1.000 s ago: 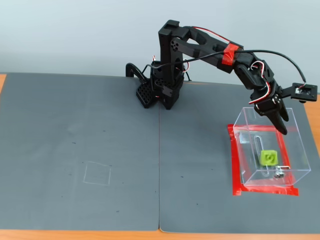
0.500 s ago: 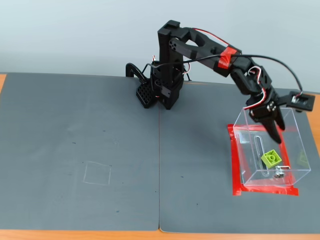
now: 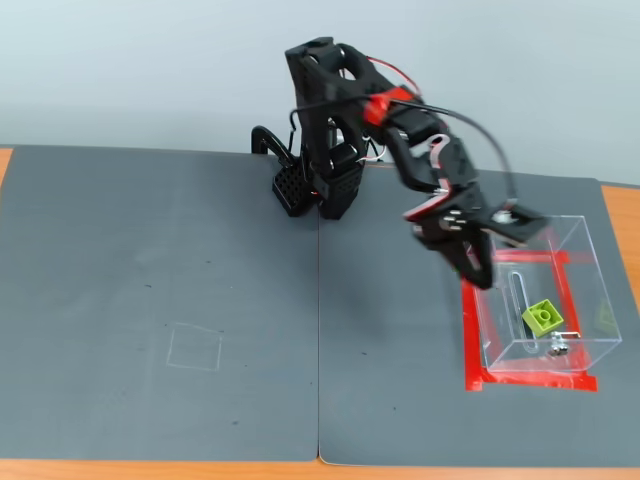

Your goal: Pick the green lego block and place it into the transparent box

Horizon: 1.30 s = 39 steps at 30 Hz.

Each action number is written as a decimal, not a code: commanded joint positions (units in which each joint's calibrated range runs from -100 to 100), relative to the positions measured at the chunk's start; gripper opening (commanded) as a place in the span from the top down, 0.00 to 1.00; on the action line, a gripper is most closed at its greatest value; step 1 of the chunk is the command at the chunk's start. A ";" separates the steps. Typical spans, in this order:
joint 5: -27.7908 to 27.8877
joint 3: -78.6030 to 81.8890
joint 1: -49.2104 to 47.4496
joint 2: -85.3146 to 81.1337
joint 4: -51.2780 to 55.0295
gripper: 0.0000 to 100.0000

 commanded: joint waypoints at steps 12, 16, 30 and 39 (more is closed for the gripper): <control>-0.27 26.88 20.91 -32.69 0.12 0.98; -0.32 37.73 24.41 -42.60 0.12 0.98; -3.13 60.35 27.62 -60.41 -0.23 0.98; -3.23 60.62 29.26 -60.41 9.84 0.98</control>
